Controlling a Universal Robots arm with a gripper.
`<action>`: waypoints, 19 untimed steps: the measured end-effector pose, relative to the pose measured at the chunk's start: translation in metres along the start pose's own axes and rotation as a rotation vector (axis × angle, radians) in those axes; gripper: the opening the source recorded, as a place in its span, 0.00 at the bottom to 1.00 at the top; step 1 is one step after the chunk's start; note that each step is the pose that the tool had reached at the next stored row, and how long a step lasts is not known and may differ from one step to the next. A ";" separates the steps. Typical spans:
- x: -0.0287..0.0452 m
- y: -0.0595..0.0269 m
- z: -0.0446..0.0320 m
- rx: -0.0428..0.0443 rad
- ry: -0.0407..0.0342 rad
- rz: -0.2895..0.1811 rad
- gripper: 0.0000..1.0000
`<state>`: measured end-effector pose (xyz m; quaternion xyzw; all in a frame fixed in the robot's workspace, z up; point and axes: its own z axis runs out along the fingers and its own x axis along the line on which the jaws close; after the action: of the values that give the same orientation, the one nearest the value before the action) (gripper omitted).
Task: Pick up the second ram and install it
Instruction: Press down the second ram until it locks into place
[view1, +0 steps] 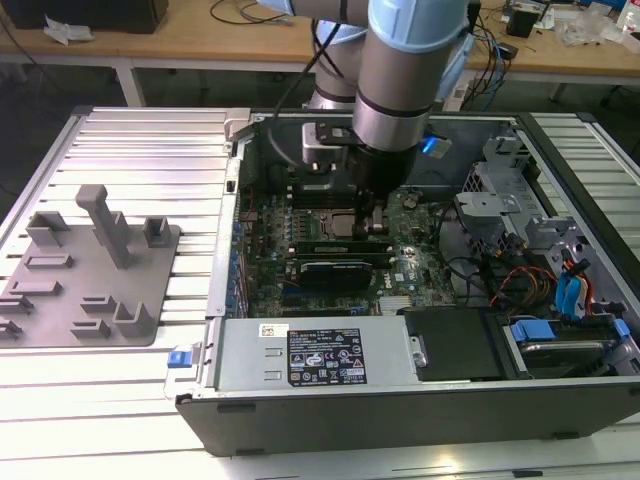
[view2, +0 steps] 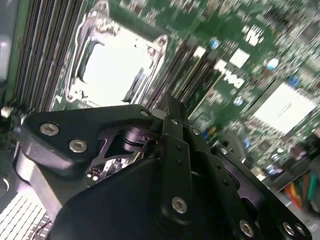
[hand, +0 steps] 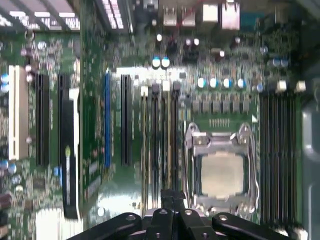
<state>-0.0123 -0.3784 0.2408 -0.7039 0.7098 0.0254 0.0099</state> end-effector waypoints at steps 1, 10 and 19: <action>0.0000 0.0039 0.0002 0.0001 -0.0002 0.000 0.08; 0.0002 0.0427 0.0021 0.0001 -0.0001 0.001 0.08; -0.0002 0.0460 0.0077 0.0001 -0.0002 0.001 0.08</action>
<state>-0.0584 -0.3775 0.2341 -0.7036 0.7101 0.0255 0.0100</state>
